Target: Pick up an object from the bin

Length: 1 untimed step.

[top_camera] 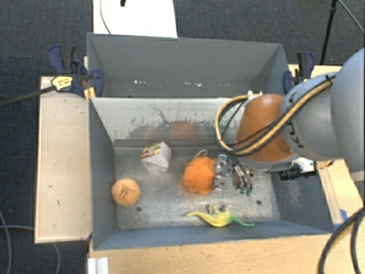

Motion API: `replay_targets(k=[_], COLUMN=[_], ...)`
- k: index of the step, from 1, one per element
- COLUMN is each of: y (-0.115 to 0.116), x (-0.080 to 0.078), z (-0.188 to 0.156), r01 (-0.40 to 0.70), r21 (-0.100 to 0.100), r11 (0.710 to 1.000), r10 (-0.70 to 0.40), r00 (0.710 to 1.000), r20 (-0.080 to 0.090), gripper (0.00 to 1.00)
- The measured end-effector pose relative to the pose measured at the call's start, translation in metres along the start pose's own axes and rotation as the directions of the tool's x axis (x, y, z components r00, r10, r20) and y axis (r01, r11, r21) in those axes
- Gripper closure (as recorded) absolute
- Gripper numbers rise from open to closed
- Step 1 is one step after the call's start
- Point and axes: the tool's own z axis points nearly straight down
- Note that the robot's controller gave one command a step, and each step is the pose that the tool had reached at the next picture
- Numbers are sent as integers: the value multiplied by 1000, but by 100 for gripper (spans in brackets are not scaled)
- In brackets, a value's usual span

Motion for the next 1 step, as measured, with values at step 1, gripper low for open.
replay_targets(k=[1], y=[0], x=[0], z=[0], r01=[1], r21=[0], r11=[1000], r10=[-1], r00=[1000], r20=[0], gripper=[100])
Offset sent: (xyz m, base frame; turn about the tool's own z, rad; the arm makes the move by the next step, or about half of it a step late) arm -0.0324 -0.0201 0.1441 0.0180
